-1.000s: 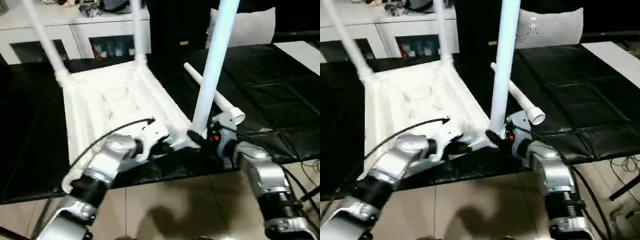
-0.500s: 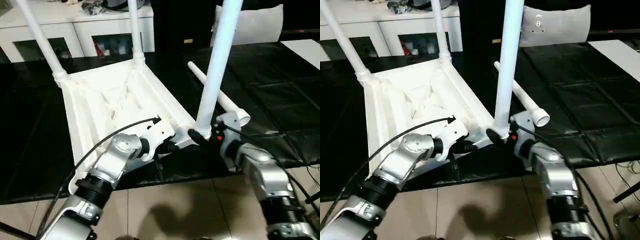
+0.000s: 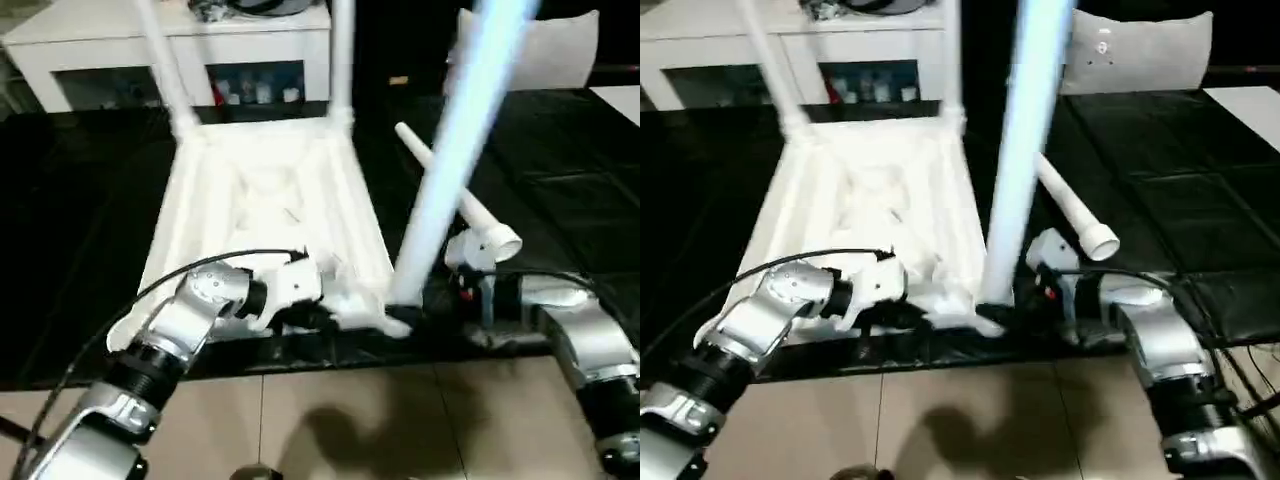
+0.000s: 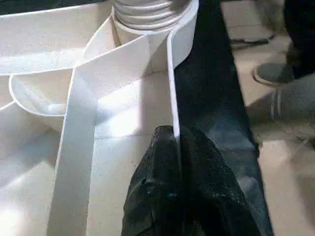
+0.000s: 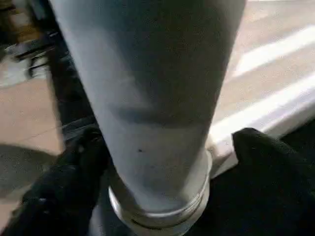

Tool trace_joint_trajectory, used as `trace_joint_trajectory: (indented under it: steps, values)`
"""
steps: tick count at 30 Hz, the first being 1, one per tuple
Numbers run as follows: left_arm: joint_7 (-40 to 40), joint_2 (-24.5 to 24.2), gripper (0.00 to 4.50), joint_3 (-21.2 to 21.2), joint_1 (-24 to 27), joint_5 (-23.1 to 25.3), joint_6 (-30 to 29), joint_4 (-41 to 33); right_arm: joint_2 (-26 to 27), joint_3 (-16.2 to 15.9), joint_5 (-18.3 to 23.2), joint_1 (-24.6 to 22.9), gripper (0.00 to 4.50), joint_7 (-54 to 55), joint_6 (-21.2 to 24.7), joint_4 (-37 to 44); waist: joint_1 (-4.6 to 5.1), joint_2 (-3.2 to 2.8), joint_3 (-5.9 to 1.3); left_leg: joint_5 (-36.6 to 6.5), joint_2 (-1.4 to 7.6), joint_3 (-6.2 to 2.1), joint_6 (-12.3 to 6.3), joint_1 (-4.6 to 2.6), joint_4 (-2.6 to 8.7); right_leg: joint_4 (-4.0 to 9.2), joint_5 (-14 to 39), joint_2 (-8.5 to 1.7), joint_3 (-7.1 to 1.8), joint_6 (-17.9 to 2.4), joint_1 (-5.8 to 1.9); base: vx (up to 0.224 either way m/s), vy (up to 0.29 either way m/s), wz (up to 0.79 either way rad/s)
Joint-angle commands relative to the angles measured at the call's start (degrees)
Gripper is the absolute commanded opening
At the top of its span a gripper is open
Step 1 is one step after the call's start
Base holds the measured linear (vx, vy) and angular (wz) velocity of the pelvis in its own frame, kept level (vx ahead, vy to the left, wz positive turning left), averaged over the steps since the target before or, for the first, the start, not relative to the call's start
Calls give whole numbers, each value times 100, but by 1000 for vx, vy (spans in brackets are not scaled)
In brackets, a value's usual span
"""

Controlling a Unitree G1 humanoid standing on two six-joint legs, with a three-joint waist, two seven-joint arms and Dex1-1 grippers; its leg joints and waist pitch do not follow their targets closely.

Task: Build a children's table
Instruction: Rotate leg to tighten

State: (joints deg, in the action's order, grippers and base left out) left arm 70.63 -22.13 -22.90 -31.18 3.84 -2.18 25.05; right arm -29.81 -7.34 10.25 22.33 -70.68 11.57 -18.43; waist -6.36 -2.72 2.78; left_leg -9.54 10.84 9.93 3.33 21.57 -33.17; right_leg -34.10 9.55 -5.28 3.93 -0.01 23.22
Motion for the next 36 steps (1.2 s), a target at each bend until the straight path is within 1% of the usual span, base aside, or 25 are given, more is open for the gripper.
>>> trace_joint_trajectory:
  steps: [1,3,4,5,6,7,10,11,14,15,17,21,23,24,25,26,27,28,29,30,31,32,34,35,36]
  values:
    - [532,-160,0,-357,-33,90,345,-19,-137,-158,51,98,384,-405,-88,-57,-2,125,-383,-1292,226,-14,-442,-66,341,385,1460,-302,-217,-1284,-279,0,0,0]
    - [603,-204,0,-388,-34,97,404,-19,-152,-185,60,104,376,-463,-85,-67,-7,125,-384,-1281,228,-11,-425,-69,341,379,1438,-293,-218,-1287,-273,0,0,0]
    - [697,-252,0,-416,-38,128,495,-5,-162,-228,93,99,372,-627,-19,-70,-12,159,-387,-1255,229,-12,-424,-63,339,361,1373,-295,-217,-1306,-282,0,0,0]
    - [697,-252,0,-416,-38,128,495,-5,-162,-228,93,99,352,-627,-19,-70,-12,159,-387,-1255,229,-12,-424,-63,339,361,1373,-295,-217,-1306,-282,0,0,0]
    - [713,-255,0,-413,-42,129,516,5,-165,-260,111,82,352,-704,13,-50,-17,143,-389,-1240,234,-11,-411,-70,339,358,1366,-296,-220,-1313,-274,0,0,0]
    - [732,-252,0,-411,-55,111,530,25,-171,-310,140,59,335,-797,57,-18,-19,150,-386,-1240,234,-10,-411,-71,339,357,1332,-292,-221,-1331,-273,0,0,0]
    - [738,-245,0,-415,-71,94,562,61,-153,-328,154,46,320,-812,10,-25,-23,155,-385,-1261,231,-12,-393,-70,341,357,1355,-295,-220,-1330,-276,0,0,0]
    - [743,-244,0,-416,-73,86,577,76,-142,-336,162,47,298,-815,-7,-41,-23,155,-377,-1272,228,-12,-387,-66,343,361,1374,-295,-221,-1324,-275,0,0,0]
    - [748,-239,0,-406,-65,60,586,95,-121,-357,189,42,286,-838,-16,-67,-23,163,-379,-1283,227,-15,-362,-66,343,365,1437,-298,-221,-1293,-279,0,0,0]
    - [730,-225,0,-380,-53,46,566,105,-112,-360,202,37,274,-861,-8,-71,-25,161,-375,-1278,226,-14,-366,-66,343,367,1434,-299,-222,-1292,-277,0,0,0]
    - [694,-207,0,-348,-32,36,520,104,-99,-353,218,22,271,-877,19,-56,-26,168,-376,-1240,225,-14,-383,-63,339,360,1391,-295,-221,-1300,-279,0,0,0]
    - [462,-22,0,-133,72,-207,13,-60,64,-238,376,-76,268,-702,165,43,-25,168,-364,-1235,223,-8,-390,-64,339,363,1414,-298,-220,-1333,-275,0,0,0]
    - [411,8,0,-102,84,-239,-50,-86,99,-210,417,-90,268,-659,200,68,-16,167,-362,-1280,226,-12,-383,-67,347,374,1481,-293,-218,-1324,-279,0,0,0]
    - [-64,223,0,73,112,-271,-370,-139,416,-10,551,-83,267,-135,439,117,-12,155,-348,-1348,223,-17,-369,-70,354,388,1601,-292,-216,-1282,-270,0,0,0]
    - [-634,502,0,271,140,-306,-820,-205,800,172,534,-58,267,643,665,113,34,159,-317,-1423,210,-25,-281,-51,379,406,1788,-289,-214,-1241,-267,0,0,0]
    - [-634,502,0,271,140,-306,-820,-205,800,172,534,-58,266,643,665,113,47,159,-319,-1490,204,-33,-229,-59,386,422,1944,-298,-208,-1190,-271,0,0,0]
    - [-942,658,0,362,144,-309,-1058,-234,1007,248,457,-30,263,1103,749,60,54,166,-323,-1555,194,-40,-187,-75,389,443,2121,-303,-201,-1126,-265,0,0,0]
    - [-1469,978,0,473,135,-278,-1464,-267,1393,377,249,45,261,1998,836,-122,146,178,-304,-1581,181,-54,-55,-39,416,450,2323,-298,-200,-989,-274,0,0,0]
    - [-1659,1101,0,507,120,-256,-1589,-261,1517,416,191,59,261,2238,860,-162,176,182,-296,-1635,178,-55,-18,-56,421,471,2411,-294,-202,-962,-247,0,0,0]
    - [-1824,1217,0,535,94,-242,-1677,-231,1628,453,139,75,260,2465,870,-204,215,184,-295,-1711,163,-67,-1,-51,417,484,2537,-302,-187,-930,-258,0,0,0]
    - [-2197,1484,0,613,14,-209,-1849,-135,1870,574,57,130,260,3021,934,-327,270,190,-294,-1758,150,-66,4,-57,418,521,2700,-297,-180,-839,-256,0,0,0]
    - [-2197,1484,0,613,14,-209,-1849,-135,1870,574,57,130,260,3021,934,-327,303,192,-288,-1847,137,-59,-38,-95,396,567,2846,-293,-185,-787,-216,0,0,0]
    - [-2662,1772,0,723,-102,-143,-1924,13,2050,617,-94,172,260,3528,973,-388,302,186,-299,-1752,117,-51,-137,-85,388,598,2902,-278,-187,-673,-214,0,0,0]
    - [-2857,1900,0,777,-151,-125,-1943,74,2130,676,-133,196,260,3743,1048,-417,304,192,-302,-1711,116,-47,-155,-70,389,593,2846,-274,-189,-665,-225,0,0,0]
    - [-2899,1928,0,788,-161,-121,-1946,88,2148,690,-141,202,260,3790,1064,-424,299,175,-307,-1648,117,-47,-166,-66,390,585,2766,-273,-194,-671,-229,0,0,0]
